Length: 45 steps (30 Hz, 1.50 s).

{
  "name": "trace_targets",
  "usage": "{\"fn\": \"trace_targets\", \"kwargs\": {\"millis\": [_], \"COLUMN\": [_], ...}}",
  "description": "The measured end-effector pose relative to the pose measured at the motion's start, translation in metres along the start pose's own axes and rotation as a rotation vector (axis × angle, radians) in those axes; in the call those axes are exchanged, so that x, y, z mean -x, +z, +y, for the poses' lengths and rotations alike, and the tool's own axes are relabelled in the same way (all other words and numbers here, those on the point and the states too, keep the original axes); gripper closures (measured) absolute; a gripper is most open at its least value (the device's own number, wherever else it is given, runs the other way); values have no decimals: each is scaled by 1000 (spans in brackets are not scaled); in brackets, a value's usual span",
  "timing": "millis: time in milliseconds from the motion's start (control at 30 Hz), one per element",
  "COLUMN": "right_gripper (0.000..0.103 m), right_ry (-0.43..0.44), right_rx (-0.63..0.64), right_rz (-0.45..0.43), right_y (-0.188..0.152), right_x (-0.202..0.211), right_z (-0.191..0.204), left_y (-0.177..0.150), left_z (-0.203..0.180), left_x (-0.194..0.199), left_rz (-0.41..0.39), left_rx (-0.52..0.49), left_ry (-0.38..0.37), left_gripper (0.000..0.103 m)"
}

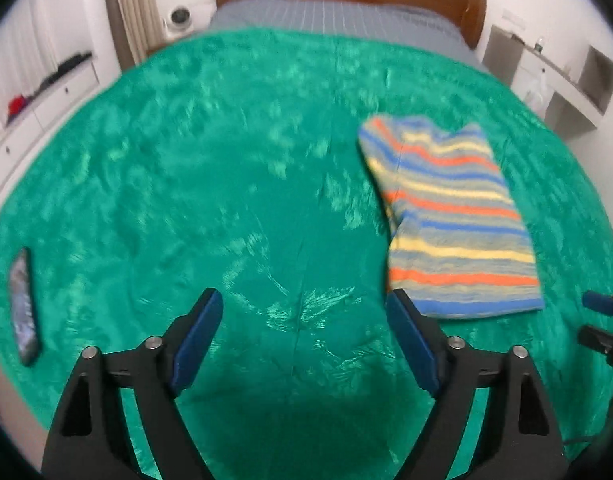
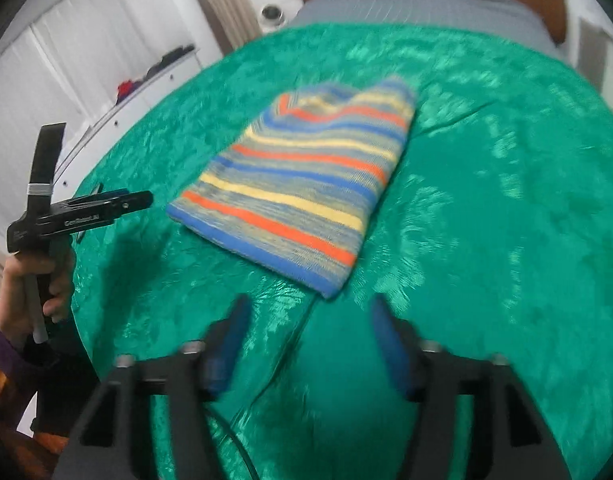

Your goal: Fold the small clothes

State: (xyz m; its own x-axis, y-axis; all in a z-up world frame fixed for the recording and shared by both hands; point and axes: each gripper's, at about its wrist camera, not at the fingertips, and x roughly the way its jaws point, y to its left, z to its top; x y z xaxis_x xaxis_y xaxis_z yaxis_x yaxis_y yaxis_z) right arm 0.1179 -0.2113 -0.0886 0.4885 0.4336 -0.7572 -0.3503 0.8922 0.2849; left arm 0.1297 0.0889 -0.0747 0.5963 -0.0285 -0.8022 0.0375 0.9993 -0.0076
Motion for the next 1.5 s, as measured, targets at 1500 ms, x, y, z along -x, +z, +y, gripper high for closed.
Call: {"fn": "trace_targets", "kwargs": {"millis": [1500], "right_gripper": [0], "right_ry": [-363], "right_rx": [24], "right_rz": [-20], "right_y": [-147], "right_x": [-14], "right_z": [42], "left_y": [-130], "left_z": [-48], "left_x": [-18], "left_rz": [44], "left_rx": [-98], "left_ry": [-86], "left_gripper": [0]}}
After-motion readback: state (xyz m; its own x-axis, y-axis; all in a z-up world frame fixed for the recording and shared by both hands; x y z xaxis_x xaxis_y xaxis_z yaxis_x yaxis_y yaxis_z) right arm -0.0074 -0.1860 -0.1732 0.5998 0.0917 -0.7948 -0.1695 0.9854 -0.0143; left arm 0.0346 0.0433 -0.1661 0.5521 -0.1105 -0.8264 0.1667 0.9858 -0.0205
